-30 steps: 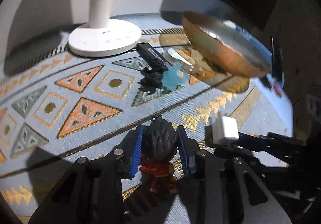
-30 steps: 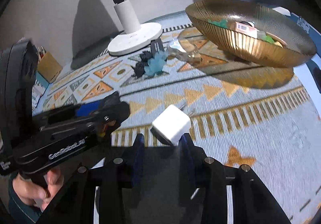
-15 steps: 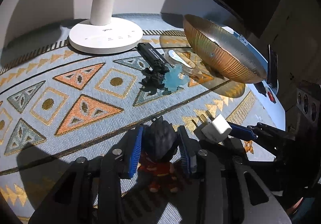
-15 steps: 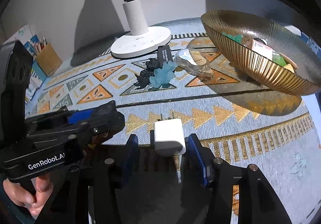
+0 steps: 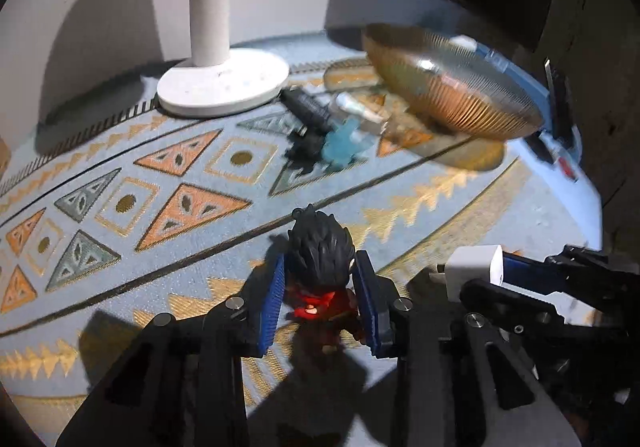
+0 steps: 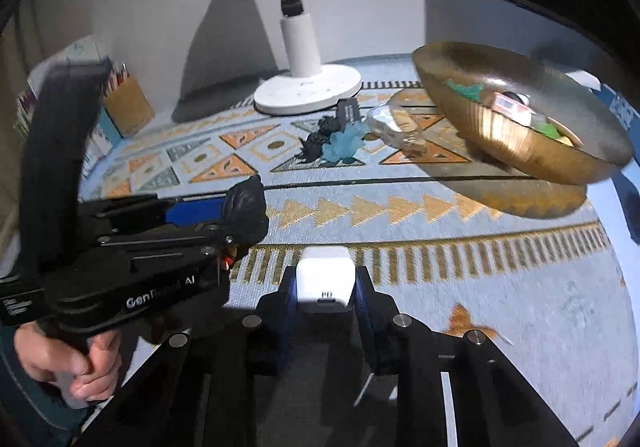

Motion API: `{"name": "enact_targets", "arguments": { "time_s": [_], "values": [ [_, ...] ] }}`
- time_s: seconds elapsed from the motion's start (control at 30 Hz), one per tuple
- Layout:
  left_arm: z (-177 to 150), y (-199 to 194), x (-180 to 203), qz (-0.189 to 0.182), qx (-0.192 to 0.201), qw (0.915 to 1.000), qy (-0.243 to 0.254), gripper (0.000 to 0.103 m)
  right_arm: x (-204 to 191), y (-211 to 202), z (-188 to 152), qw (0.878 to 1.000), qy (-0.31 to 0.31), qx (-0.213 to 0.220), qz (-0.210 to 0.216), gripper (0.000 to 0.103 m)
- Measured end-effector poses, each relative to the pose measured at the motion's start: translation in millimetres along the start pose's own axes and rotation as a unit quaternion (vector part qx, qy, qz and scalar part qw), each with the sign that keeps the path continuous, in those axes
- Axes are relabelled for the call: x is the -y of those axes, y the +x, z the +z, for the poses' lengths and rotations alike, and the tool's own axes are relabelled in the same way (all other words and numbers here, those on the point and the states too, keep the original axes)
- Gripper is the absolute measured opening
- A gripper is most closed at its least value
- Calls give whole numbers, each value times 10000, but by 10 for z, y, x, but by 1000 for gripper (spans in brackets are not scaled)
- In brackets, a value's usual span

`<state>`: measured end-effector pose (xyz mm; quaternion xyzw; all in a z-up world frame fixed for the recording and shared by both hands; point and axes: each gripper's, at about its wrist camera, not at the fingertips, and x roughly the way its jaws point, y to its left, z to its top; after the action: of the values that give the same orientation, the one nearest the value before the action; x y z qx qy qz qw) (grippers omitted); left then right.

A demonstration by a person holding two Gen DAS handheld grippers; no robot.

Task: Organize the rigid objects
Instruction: 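Drop the figurine and white charger into the amber bowl with both grippers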

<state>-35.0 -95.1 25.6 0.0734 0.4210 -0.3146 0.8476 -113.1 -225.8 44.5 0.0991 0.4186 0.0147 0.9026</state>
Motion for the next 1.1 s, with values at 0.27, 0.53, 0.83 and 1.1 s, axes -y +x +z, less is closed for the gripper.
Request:
{"name": "enact_targets", "arguments": {
  "time_s": [0.27,0.53,0.83,1.1],
  "values": [
    [529,-620,340,-452,908,9946,203,31,526,-821,325,9939,533,957,-131,26],
    [1455,-596,959,-770,1379,9846,756,31,1418,-1421,950,9698,1326,1670,-1187,26],
    [1843,660,1182,-1067,388,9924,479,31,2048,-576,1246,9737,1872,692,-1096,26],
    [1749,1062,1300,-1048,-34,9931,534,31,2117,-162,1192,9770,1674,249,-1294,26]
  ]
}}
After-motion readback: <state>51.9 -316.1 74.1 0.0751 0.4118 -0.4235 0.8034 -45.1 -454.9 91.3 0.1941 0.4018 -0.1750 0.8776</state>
